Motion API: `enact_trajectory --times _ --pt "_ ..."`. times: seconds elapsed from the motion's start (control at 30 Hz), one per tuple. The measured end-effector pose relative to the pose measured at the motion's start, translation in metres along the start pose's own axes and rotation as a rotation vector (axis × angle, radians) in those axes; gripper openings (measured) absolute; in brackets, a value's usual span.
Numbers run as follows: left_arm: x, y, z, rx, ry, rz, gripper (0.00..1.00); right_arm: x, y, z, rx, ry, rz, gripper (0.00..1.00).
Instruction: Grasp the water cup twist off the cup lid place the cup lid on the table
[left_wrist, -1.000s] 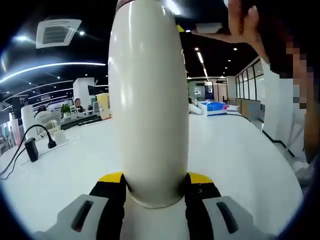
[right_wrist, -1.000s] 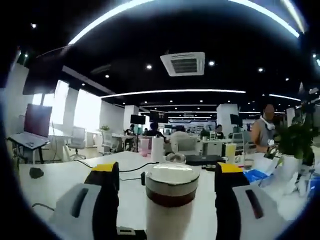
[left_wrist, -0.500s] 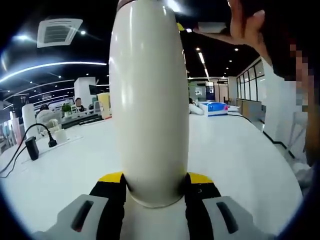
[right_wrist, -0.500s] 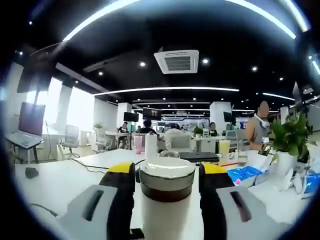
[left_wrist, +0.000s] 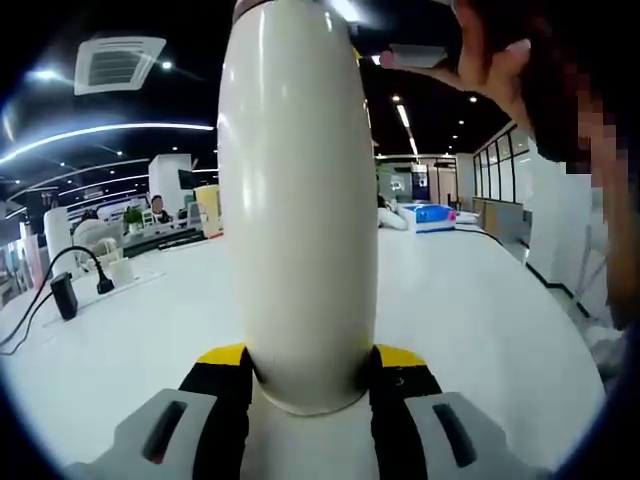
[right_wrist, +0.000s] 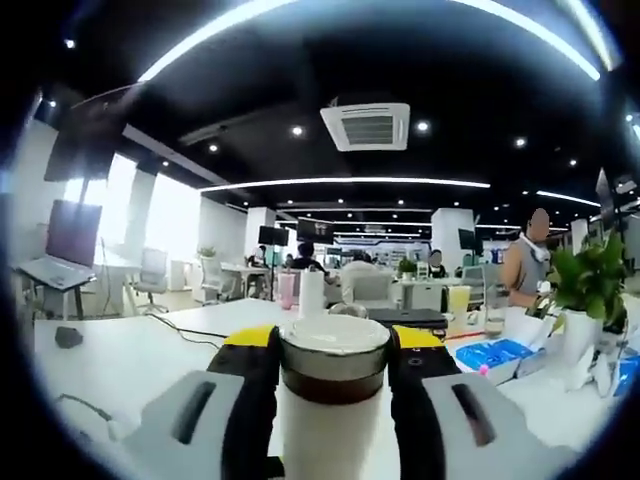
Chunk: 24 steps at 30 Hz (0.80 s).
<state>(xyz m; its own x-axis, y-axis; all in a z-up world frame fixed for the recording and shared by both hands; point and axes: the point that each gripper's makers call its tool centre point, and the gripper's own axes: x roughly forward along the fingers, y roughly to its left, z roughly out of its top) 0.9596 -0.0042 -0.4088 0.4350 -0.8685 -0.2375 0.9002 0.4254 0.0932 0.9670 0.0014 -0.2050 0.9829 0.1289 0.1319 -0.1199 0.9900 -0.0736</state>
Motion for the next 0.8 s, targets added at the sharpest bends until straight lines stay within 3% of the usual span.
enact_trajectory --times 0.13,0.8 --pt "0.0003 0.0001 0.0 -0.003 -0.003 0.0 0.48 0.0029 -0.0004 -0.0009 0.021 0.025 0.065 0.45" --pt "0.0013 0.0014 0.0009 -0.004 -0.004 0.003 0.48 0.0055 0.0032 -0.0011 0.034 0.011 0.216 0.45"
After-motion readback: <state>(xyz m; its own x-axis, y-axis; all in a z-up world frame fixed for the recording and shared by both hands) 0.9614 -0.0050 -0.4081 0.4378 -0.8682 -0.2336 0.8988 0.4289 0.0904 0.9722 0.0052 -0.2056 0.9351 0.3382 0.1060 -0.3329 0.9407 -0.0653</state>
